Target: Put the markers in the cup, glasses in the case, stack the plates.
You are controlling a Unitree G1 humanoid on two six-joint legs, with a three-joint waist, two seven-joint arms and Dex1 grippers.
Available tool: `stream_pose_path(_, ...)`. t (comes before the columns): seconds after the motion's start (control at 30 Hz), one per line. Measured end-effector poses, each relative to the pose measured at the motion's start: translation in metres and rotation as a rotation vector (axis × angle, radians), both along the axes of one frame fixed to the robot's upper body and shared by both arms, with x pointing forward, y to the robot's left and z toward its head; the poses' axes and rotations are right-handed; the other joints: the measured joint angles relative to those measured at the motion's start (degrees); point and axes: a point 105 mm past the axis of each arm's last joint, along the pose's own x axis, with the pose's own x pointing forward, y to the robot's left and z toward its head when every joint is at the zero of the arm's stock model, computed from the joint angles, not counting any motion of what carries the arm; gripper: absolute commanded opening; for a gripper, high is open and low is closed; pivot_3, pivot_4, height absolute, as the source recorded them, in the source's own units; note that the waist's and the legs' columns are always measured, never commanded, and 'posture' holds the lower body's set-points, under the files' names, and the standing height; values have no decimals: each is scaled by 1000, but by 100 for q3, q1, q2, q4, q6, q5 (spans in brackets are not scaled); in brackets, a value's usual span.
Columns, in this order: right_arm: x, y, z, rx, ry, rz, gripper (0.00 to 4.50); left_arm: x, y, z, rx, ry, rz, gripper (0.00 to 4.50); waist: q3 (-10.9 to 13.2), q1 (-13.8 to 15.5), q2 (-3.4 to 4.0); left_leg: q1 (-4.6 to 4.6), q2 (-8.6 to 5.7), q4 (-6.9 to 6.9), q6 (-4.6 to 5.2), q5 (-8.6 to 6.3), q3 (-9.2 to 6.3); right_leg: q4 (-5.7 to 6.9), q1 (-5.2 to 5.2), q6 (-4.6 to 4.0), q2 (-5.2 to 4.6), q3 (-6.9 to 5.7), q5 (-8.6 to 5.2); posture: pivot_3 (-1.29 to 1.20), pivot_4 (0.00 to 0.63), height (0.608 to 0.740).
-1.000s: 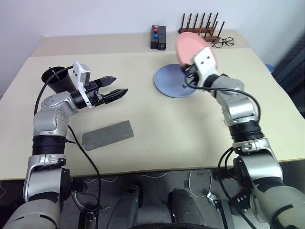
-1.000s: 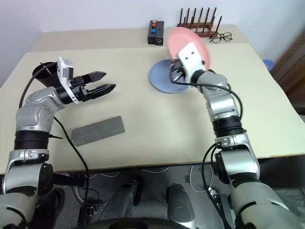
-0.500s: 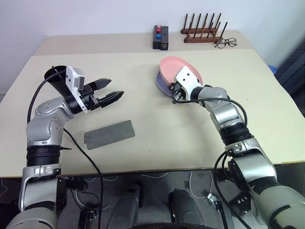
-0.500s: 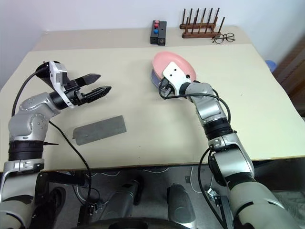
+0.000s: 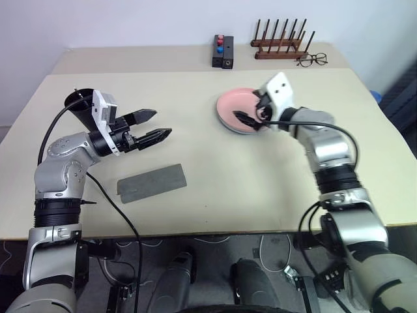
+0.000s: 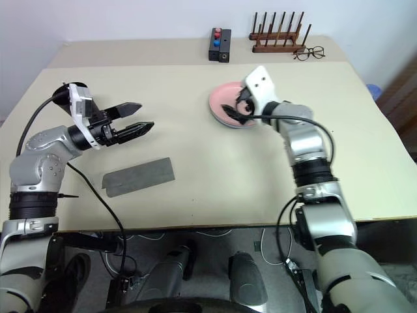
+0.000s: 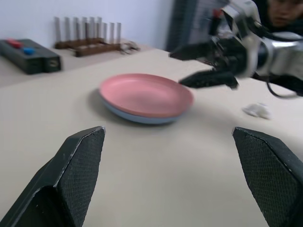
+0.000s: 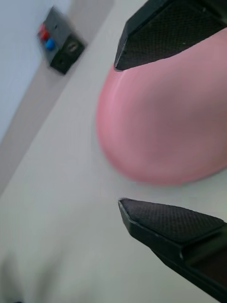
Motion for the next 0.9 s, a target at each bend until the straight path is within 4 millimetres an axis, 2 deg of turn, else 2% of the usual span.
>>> stream_pose_path(0.1,-15,-40,-14,-47,124,-40,4456,-11,-9,-2,29,19,-90,4500,0,-19,0,1,3,-4,0,-1,2,0,-3,-2,0,2,-1,0,150,738)
stream_pose_path(0.17,-28,-53,-24,-81,193,-35,4456,-18,-17,-7,60,37,-144,4500,-1,-52,3,1,5,-8,1,-1,4,0,-6,-3,0,5,-2,0,150,738)
stream_pose_path(0.23,-55,-69,-37,-139,299,-2,4456,-26,-32,-14,106,43,-226,4500,1,-46,7,-3,5,-8,4,-4,5,-4,-7,-5,-3,3,-3,0,150,738)
stream_pose_path(0.37,-82,-90,-44,-178,400,-26,4456,-33,-50,-17,133,39,-306,4500,1,-61,8,1,9,-6,6,-5,20,-4,-6,-6,-20,5,-3,0,150,738)
stream_pose_path(0.5,-98,-117,-51,-255,442,-111,4456,-33,-56,-15,144,32,-336,4500,1,-21,8,-1,5,-5,13,-10,21,-19,0,-5,-28,1,-3,0,150,738)
stream_pose_path(0.73,-106,-151,-79,-312,499,-253,4456,-30,-51,-22,151,55,-341,4500,0,-31,8,-2,3,-5,17,-12,28,-27,2,-3,-32,1,-2,0,150,738)
stream_pose_path(0.83,-103,-156,-80,-298,495,-277,3665,-28,-50,-25,158,53,-333,4500,0,-35,8,-1,4,-4,17,-12,28,-28,5,-3,-31,0,-2,0,150,738)
stream_pose_path(0.9,-102,-157,-81,-295,494,-279,2670,-27,-51,-25,158,49,-333,4500,0,-30,8,-1,3,-4,18,-12,28,-28,5,-3,-32,0,-2,0,150,738)
